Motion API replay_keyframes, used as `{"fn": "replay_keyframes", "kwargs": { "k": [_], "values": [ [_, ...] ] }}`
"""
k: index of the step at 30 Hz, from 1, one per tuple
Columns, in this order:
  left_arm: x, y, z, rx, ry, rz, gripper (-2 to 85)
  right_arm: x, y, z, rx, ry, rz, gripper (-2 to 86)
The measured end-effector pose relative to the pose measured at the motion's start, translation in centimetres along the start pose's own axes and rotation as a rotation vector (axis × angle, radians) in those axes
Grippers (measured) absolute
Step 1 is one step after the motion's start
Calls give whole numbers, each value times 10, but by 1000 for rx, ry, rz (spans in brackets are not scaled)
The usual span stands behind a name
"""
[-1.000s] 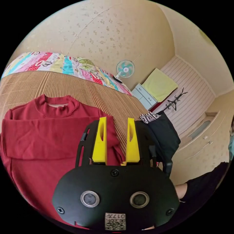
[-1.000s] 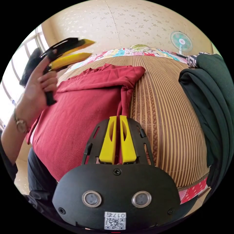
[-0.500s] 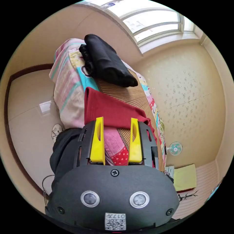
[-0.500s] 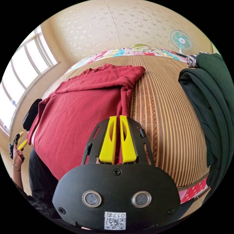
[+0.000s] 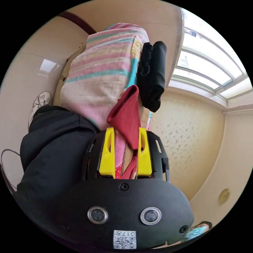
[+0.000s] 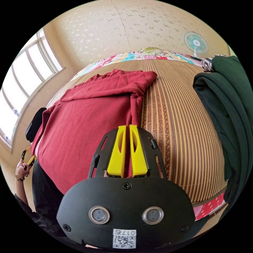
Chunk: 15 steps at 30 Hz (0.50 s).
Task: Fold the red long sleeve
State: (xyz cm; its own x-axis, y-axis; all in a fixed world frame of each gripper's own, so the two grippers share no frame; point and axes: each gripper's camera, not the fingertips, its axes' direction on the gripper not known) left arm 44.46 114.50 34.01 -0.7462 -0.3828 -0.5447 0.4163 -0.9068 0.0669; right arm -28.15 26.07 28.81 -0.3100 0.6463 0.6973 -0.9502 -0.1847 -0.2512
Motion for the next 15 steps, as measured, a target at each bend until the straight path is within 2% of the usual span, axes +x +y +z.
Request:
{"fn": "replay_keyframes", "kwargs": {
  "k": [2,5,7,9,11,15],
  "values": [
    [14,2,0,1,-99,38,63,-2,-1,1,0,1,0,32],
    [89,31,-12,95,-124,415,39,-6,-2,2,0,10,-5,32],
    [173,76,-15,241,-250,728,38,-8,-3,3,2,13,-7,32],
    [225,116,1,315,-182,925,38,-12,-4,4,3,27,-13,32],
    [272,160,41,284,-75,1106,38,-23,-5,7,4,76,-36,32],
    [352,299,176,1,67,1398,38,-30,-7,9,6,97,-45,32]
  ]
}}
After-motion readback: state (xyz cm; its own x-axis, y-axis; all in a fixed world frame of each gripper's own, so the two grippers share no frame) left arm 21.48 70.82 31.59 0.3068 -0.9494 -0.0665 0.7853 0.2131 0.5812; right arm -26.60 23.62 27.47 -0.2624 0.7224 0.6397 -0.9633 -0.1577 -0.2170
